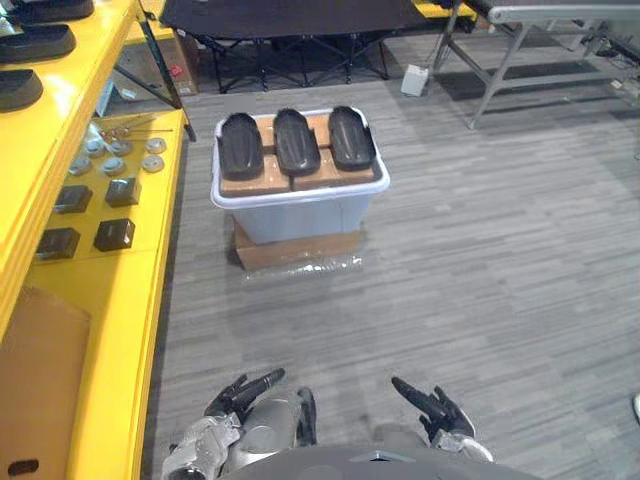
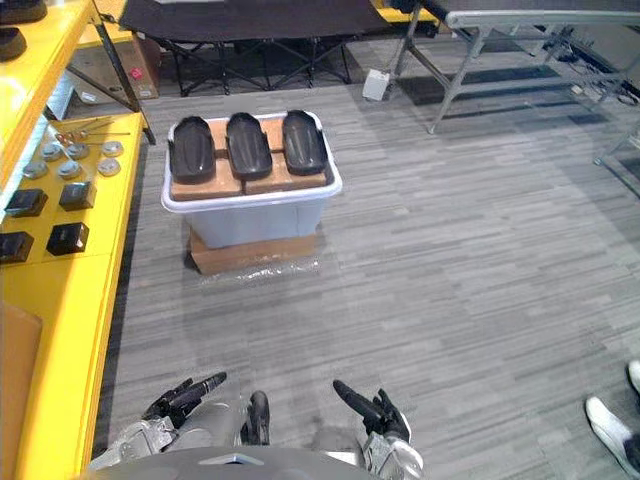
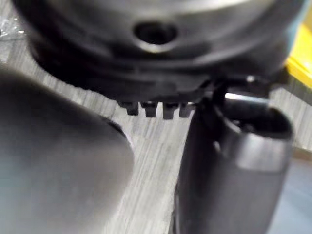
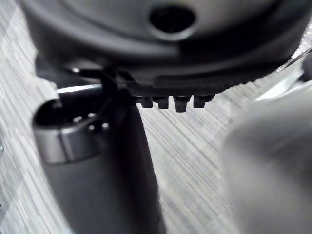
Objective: Walk over and take three plastic housings, then place them on the shelf
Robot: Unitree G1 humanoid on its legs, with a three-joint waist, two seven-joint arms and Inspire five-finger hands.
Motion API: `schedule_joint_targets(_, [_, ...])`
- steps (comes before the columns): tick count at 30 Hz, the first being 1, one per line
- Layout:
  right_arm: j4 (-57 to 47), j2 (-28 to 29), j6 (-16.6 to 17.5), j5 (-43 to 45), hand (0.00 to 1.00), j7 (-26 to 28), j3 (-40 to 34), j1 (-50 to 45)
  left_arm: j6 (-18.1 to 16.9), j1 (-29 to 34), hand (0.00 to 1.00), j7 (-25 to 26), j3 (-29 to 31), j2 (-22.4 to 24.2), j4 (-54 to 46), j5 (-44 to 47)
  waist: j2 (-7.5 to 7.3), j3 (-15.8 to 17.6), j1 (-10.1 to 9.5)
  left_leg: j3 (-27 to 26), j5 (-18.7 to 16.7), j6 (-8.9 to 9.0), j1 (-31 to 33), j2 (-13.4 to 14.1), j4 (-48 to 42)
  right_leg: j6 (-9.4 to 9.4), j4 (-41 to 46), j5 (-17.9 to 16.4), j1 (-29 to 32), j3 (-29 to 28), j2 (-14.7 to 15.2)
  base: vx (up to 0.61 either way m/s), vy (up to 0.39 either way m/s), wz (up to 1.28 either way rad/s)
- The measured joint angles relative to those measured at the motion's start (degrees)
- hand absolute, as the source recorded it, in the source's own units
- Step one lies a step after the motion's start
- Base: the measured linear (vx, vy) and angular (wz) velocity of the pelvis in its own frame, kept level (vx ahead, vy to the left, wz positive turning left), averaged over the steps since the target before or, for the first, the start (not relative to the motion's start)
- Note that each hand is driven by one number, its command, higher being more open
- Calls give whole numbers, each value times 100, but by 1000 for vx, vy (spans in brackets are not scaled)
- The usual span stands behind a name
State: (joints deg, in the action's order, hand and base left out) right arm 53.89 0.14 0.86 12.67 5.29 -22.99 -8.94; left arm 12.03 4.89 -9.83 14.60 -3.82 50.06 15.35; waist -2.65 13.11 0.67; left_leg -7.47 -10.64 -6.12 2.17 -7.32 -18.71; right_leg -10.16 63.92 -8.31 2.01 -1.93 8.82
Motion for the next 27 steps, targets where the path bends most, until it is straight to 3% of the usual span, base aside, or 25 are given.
schedule_joint_targets(1, [52, -48, 38, 2, 100, -99, -2, -52, 50, -13, 100, 42, -100, 12, 9, 30, 89, -29, 32, 87, 7, -32, -312, -11, 235, 257, 59, -162, 329, 224, 24, 411, 130, 43])
schedule_joint_targets(2, [68, -47, 65, 6, 100, -130, -10, -53, 63, 12, 100, 64, -113, 15, 20, 40, 95, -27, 22, 133, 12, -37, -475, -7, 341, 338, -79, -247, 458, 327, 24, 507, 109, 34])
schedule_joint_targets(5, [89, 4, 128, 72, 100, -197, -220, -53, 75, -65, 100, 136, -102, 64, 52, 73, 168, 13, 102, 414, -53, 79, -997, 115, 614, 615, -1671, -578, 802, 858, -19, 452, 8, 45])
schedule_joint_targets(6, [83, -8, 128, 88, 100, -203, -261, -57, 75, -86, 100, 139, -98, 103, 49, 72, 281, 64, 96, 518, -147, 203, -1125, 264, 608, 623, -2522, -570, 815, 982, -130, 303, -57, 42])
schedule_joint_targets(8, [24, 23, 129, 132, 100, -216, -311, -107, 69, -102, 100, 137, -67, 146, 37, 64, 372, 48, 98, 787, -402, 287, -1195, 500, 555, 530, -3537, -477, 908, 902, -364, 391, -111, 55])
schedule_joint_targets(10, [-35, 111, 140, 60, 100, -259, -311, -163, 63, -96, 100, 172, -52, 127, -36, 50, 242, 30, 87, 1031, -673, 441, -1262, 561, 370, 518, -4008, -214, 978, 743, -328, 406, -248, 69])
schedule_joint_targets(11, [-60, 185, 139, -18, 100, -300, -310, -211, 76, -76, 100, 205, -51, 106, -63, 54, 124, -38, 88, 1116, -833, 626, -1289, 560, 232, 534, -4189, 80, 927, 810, -201, 468, -347, 72])
schedule_joint_targets(12, [-95, 225, 134, -50, 100, -316, -312, -237, 80, -73, 100, 223, -42, 104, -84, 73, 66, -73, 87, 1115, -930, 685, -1299, 571, 150, 592, -4231, 414, 874, 875, -147, 392, -331, 73])
schedule_joint_targets(13, [-114, 144, 122, -81, 100, -311, -324, -172, 83, -96, 100, 261, -30, 245, -80, 92, 247, -87, 96, 1098, -1086, 813, -1330, 847, -22, 797, -4063, 304, 786, 1146, -289, 302, -263, 52])
schedule_joint_targets(15, [-184, 39, 132, -124, 100, -330, -295, -118, 84, -68, 100, 309, -8, 409, -115, 284, 399, -164, 75, 966, -1042, 900, -1229, 1069, -234, 963, -4066, 76, 726, 1309, -429, 332, -308, 32])
schedule_joint_targets(17, [-275, 4, 238, -214, 100, -312, -157, -67, 74, -72, 100, 349, 194, 506, -160, 509, 446, -172, 77, 873, -892, 1062, -961, 1181, -890, 1060, -4129, -121, 571, 1376, -512, 282, -283, 16])
schedule_joint_targets(19, [-361, -89, 375, -336, 100, -300, 63, -61, -23, -21, 100, 349, 566, 623, -358, 761, 490, -114, 57, 771, -352, 1155, -38, 1457, -3007, 1188, -4397, -313, 110, 1385, -728, 231, -227, 8])
schedule_joint_targets(21, [-333, -162, 467, -342, 100, -302, 169, -80, -114, -14, 100, 321, 594, 630, -448, 878, 550, -95, -38, 558, -437, 1174, 313, 1730, -3694, 1207, -4601, -317, -261, 1390, -834, 211, -122, -15])
schedule_joint_targets(23, [-244, -143, 598, -330, 100, -319, 179, -73, -229, -16, 100, 284, 583, 603, -440, 852, 469, -106, -64, 95, -618, 1112, 360, 1854, -2786, 1104, -4905, -245, -654, 1421, -707, 229, -75, -17])
schedule_joint_targets(25, [-350, -146, 646, -321, 100, -361, 247, -86, -279, -20, 100, 175, 550, 613, -395, 798, 462, -104, -36, -119, -497, 1095, 311, 1775, -1094, 1009, -5114, -195, -787, 1456, -538, 222, 48, 10])
schedule_joint_targets(26, [-370, -176, 628, -327, 100, -403, 274, -106, -331, -52, 100, 110, 544, 613, -351, 682, 491, -95, -39, -168, 307, 1072, 231, 1707, 43, 888, -5157, -199, -850, 1494, -487, 279, 142, 18])
schedule_joint_targets(27, [-356, -179, 615, -342, 100, -416, 279, -98, -349, -78, 100, 111, 548, 598, -322, 681, 445, -63, -51, -161, 623, 1112, 200, 1667, 198, 821, -5162, -241, -896, 1494, -439, 239, 130, 24])
